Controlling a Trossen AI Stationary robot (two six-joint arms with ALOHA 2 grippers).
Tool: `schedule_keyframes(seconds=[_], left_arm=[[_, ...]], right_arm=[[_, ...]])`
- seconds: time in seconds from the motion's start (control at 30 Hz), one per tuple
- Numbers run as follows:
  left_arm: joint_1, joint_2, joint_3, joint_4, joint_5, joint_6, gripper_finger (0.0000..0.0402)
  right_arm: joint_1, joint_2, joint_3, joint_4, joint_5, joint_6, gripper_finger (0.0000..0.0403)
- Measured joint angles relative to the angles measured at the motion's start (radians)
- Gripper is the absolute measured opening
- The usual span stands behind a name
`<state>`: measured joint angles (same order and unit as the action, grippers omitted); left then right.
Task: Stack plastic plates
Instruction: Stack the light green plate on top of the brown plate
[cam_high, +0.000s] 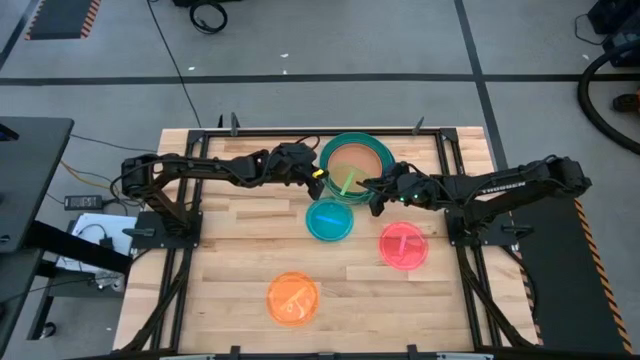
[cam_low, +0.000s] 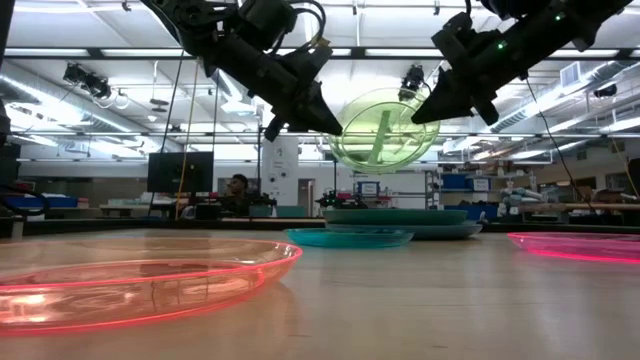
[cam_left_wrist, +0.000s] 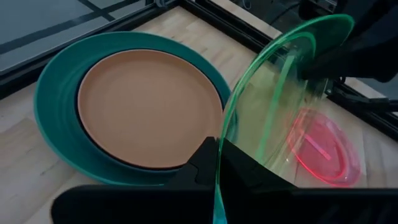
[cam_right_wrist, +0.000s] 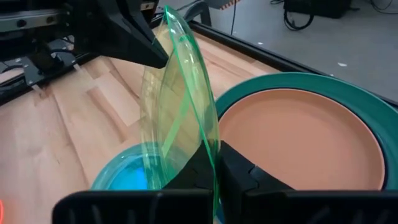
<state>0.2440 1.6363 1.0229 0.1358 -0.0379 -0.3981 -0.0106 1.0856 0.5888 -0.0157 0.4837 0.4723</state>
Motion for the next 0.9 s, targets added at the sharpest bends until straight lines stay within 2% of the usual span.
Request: schedule_keyframes(seconds=[0.13,0.33,0.53,0.7,0.9], left_arm=[[-0.001,-0.001,0.000,0.001,0.006,0.042,0.0048],[0.007,-0.038,0.001,-0.044,0.013,0.122,0.0145],[0.027,-0.175,0.002,-0.195,-0.040,0.209,0.0214],[0.002,-0.278,0.002,-0.322,-0.075,0.249,0.0226],[-0.122,-0.282,0.002,-0.367,-0.122,0.249,0.0218]], right_arm=[[0.000,-0.012,0.000,0.001,-0.014,-0.005,0.0012],[-0.005,-0.042,0.000,0.001,-0.036,-0.006,0.0012],[-0.044,-0.064,0.000,-0.004,-0.066,0.005,0.0012],[-0.126,-0.066,0.000,-0.033,-0.108,0.035,0.0012],[-0.261,-0.040,0.000,-0.056,-0.173,0.093,0.0012]])
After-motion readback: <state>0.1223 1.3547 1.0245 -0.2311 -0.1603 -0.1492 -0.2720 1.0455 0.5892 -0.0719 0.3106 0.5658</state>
